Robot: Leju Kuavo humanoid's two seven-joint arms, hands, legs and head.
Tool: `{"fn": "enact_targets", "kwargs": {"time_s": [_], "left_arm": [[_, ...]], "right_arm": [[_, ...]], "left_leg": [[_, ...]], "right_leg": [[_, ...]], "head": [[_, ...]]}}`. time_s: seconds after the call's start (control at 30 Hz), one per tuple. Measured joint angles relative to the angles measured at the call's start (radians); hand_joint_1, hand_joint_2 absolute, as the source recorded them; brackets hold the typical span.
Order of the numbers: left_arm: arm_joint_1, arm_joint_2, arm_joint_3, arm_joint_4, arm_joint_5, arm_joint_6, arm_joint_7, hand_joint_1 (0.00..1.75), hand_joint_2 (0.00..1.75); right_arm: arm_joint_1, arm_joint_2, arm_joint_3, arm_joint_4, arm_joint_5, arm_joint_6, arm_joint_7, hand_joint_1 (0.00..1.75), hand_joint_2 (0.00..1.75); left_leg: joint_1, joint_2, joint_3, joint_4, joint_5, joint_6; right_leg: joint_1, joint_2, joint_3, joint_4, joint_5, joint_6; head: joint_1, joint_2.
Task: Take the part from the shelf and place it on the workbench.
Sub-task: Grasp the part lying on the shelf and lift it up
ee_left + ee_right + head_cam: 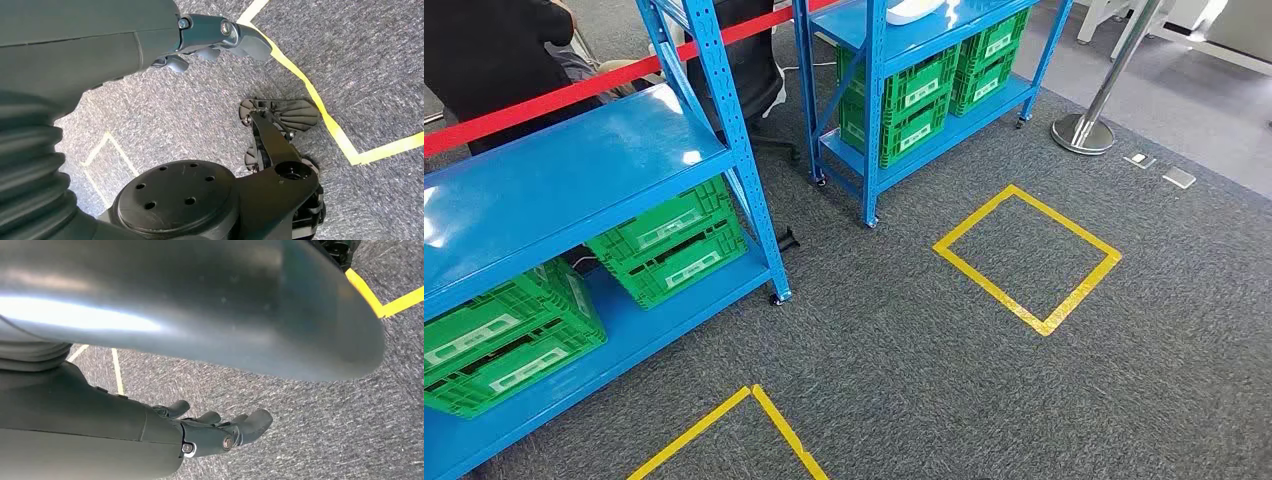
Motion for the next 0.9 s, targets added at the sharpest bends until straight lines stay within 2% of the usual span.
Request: {"fn": "enact_targets", "kwargs": {"time_s": [0.37,0.6,0.67,0.73,0.8,0.87,0.9], "left_arm": [[-0.001,0.000,0.000,0.000,0.000,0.000,0.000,0.00,0.00],[-0.053,0.001,0.000,-0.055,0.000,0.000,0.000,0.00,0.00],[-0.084,0.001,0.000,-0.092,0.000,0.000,-0.001,0.00,0.00],[-0.117,0.001,0.000,-0.135,0.000,0.000,-0.001,0.00,0.00],[-0.149,0.001,0.000,-0.179,0.000,0.000,-0.002,0.00,0.00],[-0.174,0.001,0.000,-0.215,0.000,0.000,-0.002,0.00,0.00],[-0.182,0.001,0.000,-0.225,0.000,0.000,-0.002,0.00,0.00]], "right_arm": [[0.000,0.000,0.000,0.000,0.000,0.000,0.000,0.00,0.00],[0.053,0.000,0.000,0.049,0.000,0.000,0.002,0.00,0.00],[0.082,0.000,0.000,0.085,0.000,0.000,0.004,0.00,0.00],[0.117,-0.001,0.000,0.123,0.000,0.000,0.004,0.00,0.00],[0.149,-0.003,0.000,0.163,0.000,0.000,0.003,0.00,0.00],[0.173,-0.004,0.001,0.200,0.000,0.001,0.003,0.00,0.00],[0.181,-0.004,0.001,0.212,0.000,0.001,0.003,0.00,0.00]], "left_leg": [[-0.002,0.001,0.001,0.003,-0.001,0.002],[-0.005,0.005,0.002,0.013,-0.005,0.011],[-0.007,0.004,-0.004,0.013,-0.005,0.016],[-0.002,-0.001,-0.002,0.002,0.002,0.024],[0.005,-0.011,0.003,-0.008,0.011,0.031],[0.007,-0.025,-0.002,-0.005,0.013,0.034],[0.007,-0.032,-0.005,-0.002,0.012,0.033]], "right_leg": [[-0.001,0.001,0.000,-0.001,0.001,0.002],[-0.003,0.007,-0.003,-0.001,0.005,0.013],[-0.005,0.005,-0.001,-0.003,0.007,0.018],[-0.004,0.002,0.000,0.002,0.002,0.026],[-0.003,0.003,-0.026,0.061,-0.038,0.034],[-0.008,0.006,-0.088,0.193,-0.106,0.040],[-0.011,0.006,-0.116,0.252,-0.128,0.044]], "head": [[0.000,0.000],[0.000,0.000],[0.000,0.000],[0.000,0.000],[0.004,0.000],[0.008,0.000],[0.009,0.000]]}}
